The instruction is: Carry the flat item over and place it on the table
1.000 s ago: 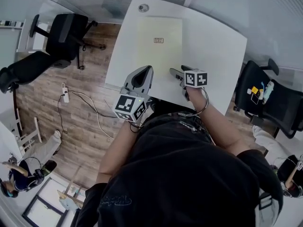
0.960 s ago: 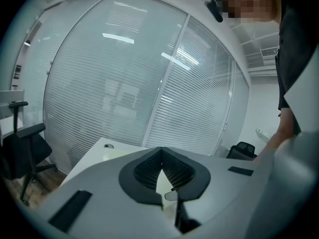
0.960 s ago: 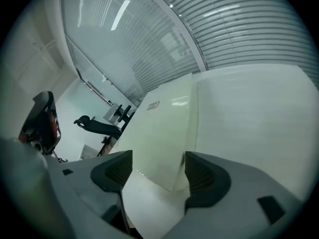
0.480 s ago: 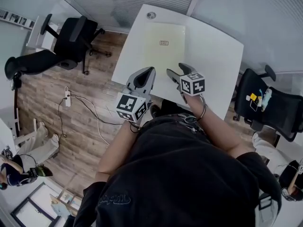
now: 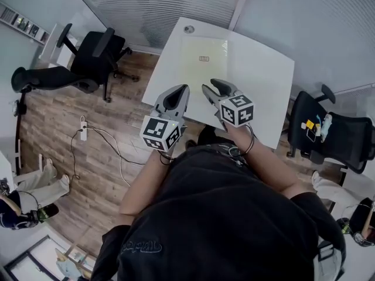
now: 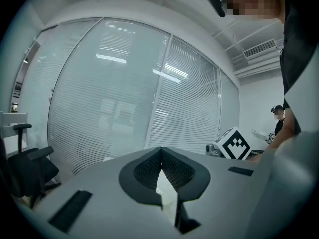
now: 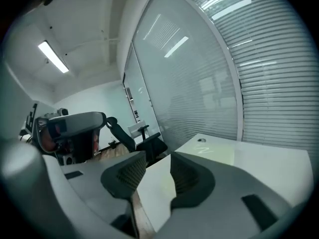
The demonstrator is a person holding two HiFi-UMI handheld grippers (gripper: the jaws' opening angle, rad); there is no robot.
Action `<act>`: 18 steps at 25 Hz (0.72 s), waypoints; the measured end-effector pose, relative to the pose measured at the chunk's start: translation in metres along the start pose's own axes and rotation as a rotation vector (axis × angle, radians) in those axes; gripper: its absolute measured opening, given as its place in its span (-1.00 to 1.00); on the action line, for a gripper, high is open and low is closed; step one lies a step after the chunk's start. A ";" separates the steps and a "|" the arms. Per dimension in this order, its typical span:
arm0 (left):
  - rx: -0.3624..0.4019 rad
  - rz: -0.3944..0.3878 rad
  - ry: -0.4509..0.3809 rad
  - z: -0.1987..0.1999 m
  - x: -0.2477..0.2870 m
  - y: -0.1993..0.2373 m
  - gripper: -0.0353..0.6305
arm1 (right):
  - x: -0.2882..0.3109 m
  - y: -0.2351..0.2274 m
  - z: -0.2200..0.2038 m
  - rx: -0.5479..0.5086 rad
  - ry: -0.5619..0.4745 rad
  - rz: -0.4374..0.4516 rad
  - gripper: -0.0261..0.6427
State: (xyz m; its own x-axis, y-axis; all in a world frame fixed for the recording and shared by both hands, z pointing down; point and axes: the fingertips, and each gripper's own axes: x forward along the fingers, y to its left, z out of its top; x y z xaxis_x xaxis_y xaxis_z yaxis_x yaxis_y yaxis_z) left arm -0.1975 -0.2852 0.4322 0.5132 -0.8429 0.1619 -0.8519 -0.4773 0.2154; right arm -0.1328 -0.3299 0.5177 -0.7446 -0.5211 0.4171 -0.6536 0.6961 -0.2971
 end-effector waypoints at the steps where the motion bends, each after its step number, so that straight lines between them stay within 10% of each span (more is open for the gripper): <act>1: 0.002 0.001 -0.004 0.001 -0.004 0.000 -0.85 | -0.003 0.005 0.003 -0.015 -0.013 -0.002 -0.45; 18: -0.021 -0.054 0.000 -0.014 -0.029 -0.029 -0.85 | -0.050 0.059 0.009 -0.145 -0.093 0.017 -0.86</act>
State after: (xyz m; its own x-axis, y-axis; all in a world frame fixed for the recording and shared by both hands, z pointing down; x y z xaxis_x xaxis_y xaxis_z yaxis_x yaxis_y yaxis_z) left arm -0.1860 -0.2433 0.4350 0.5586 -0.8158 0.1498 -0.8205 -0.5171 0.2437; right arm -0.1354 -0.2673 0.4717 -0.7691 -0.5473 0.3301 -0.6193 0.7658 -0.1732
